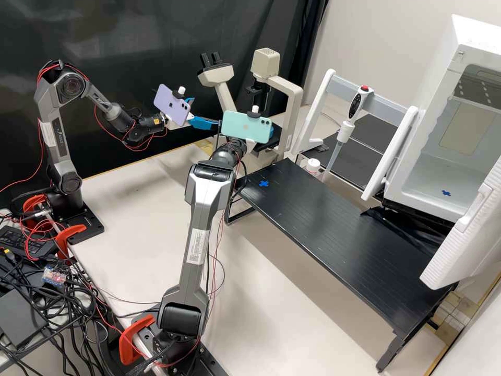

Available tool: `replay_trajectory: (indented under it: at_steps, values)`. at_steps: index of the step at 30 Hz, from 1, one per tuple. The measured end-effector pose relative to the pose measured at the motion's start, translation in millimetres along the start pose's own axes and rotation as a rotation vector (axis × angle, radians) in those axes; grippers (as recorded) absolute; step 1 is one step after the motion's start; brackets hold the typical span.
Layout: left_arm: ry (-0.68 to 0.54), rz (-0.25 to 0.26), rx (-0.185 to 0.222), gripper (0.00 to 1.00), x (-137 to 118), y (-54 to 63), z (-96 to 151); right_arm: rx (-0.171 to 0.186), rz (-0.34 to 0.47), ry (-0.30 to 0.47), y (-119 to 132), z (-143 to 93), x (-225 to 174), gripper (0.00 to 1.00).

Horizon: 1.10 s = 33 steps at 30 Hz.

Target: Move the petri dish to the bench

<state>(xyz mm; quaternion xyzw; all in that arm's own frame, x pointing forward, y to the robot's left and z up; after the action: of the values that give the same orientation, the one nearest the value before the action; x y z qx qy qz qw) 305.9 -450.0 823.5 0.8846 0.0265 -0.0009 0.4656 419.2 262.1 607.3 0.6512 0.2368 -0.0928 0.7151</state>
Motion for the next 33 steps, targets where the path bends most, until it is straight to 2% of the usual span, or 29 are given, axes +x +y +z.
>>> replay_trajectory:
  at_steps: [19,27,33]
  values:
    - [0.000,0.000,0.000,1.00,0.0,0.0,0.0,-0.008,0.015,0.023,-5.7,7.0,-7.6,0.00]
    - [0.000,0.000,0.000,1.00,0.0,0.0,0.0,-0.023,-0.011,0.054,-2.8,8.4,-40.1,0.00]
    - [0.000,0.000,0.000,1.00,0.0,0.0,0.0,-0.030,0.018,0.111,4.7,2.9,-77.6,0.00]
